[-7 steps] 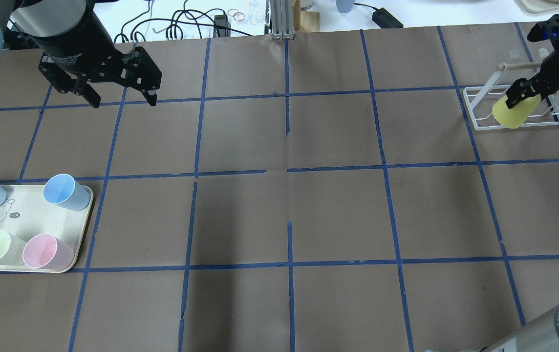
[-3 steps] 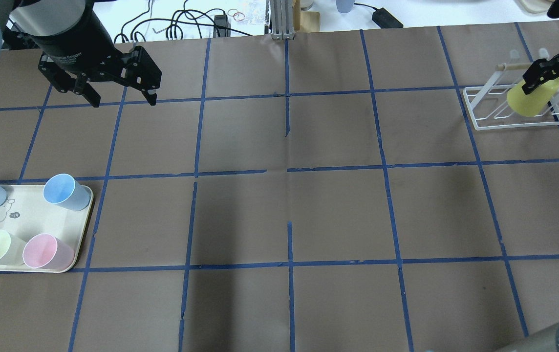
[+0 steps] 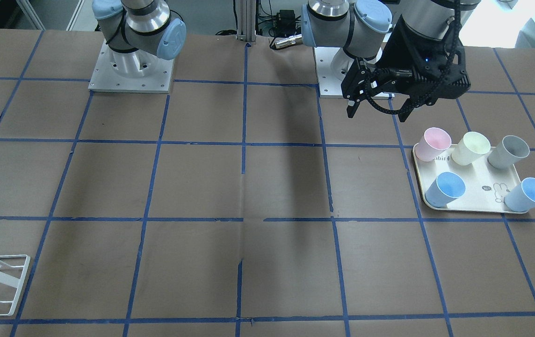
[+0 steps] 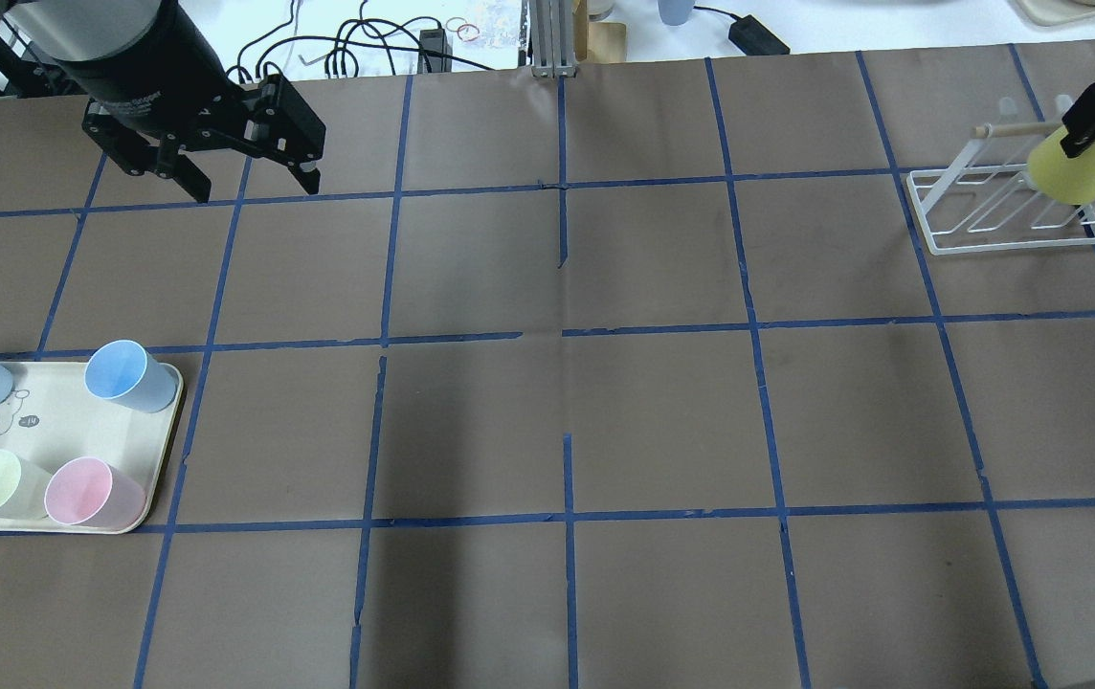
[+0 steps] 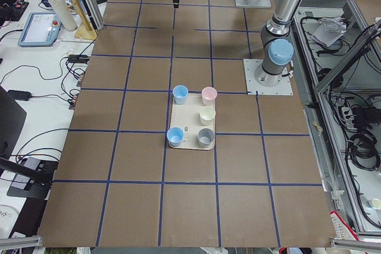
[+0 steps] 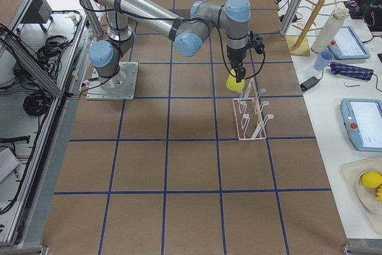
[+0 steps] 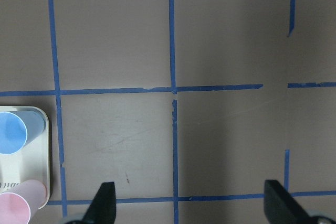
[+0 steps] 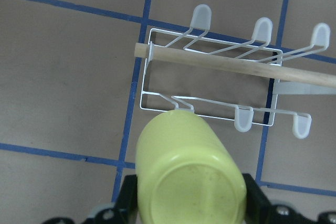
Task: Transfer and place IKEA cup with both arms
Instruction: 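Lift the yellow cup off the rack with the right gripper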
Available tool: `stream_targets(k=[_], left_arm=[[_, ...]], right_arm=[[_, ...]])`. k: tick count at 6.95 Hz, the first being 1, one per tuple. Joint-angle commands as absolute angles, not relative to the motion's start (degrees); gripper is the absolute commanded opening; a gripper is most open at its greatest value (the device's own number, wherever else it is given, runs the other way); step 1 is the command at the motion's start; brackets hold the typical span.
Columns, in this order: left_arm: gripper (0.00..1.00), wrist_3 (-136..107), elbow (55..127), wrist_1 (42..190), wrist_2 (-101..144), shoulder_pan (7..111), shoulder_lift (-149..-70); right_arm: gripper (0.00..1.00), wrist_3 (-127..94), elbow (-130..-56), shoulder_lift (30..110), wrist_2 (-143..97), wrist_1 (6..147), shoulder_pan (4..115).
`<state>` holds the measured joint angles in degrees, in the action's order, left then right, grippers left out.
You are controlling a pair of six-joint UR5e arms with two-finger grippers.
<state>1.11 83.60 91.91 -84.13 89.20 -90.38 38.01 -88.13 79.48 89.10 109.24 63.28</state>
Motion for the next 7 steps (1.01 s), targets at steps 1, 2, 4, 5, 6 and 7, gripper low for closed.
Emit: stream_targets(k=[1, 2, 4, 5, 6, 7], left_arm=[[1.00, 1.75, 82.70, 92.63, -77.19, 86.50, -89.74], [1.00, 2.63, 83.49, 94.38, -71.95, 84.57, -89.21], [1.00, 14.18, 83.85, 105.15, -59.92, 79.31, -88.86], [1.00, 17.46, 84.89, 109.38, -50.46, 74.06, -88.94], [1.00, 24.10, 88.56, 113.16, -44.27, 70.35, -88.86], [1.00, 29.83, 93.55, 113.81, -41.16, 69.01, -88.77]], right_arm=[[0.00, 31.78, -88.15, 85.15, 86.50, 99.79, 70.09], [0.00, 21.90, -88.15, 85.34, 86.66, 99.32, 75.70], [0.00, 1.86, -88.07, 85.25, 85.27, 98.88, 88.35], [0.00, -5.03, -88.07, 85.69, 80.90, 98.79, 91.72], [0.00, -9.27, -88.15, 86.30, 68.85, 96.96, 92.11], [0.00, -13.67, -88.15, 86.31, 57.07, 96.25, 92.20]])
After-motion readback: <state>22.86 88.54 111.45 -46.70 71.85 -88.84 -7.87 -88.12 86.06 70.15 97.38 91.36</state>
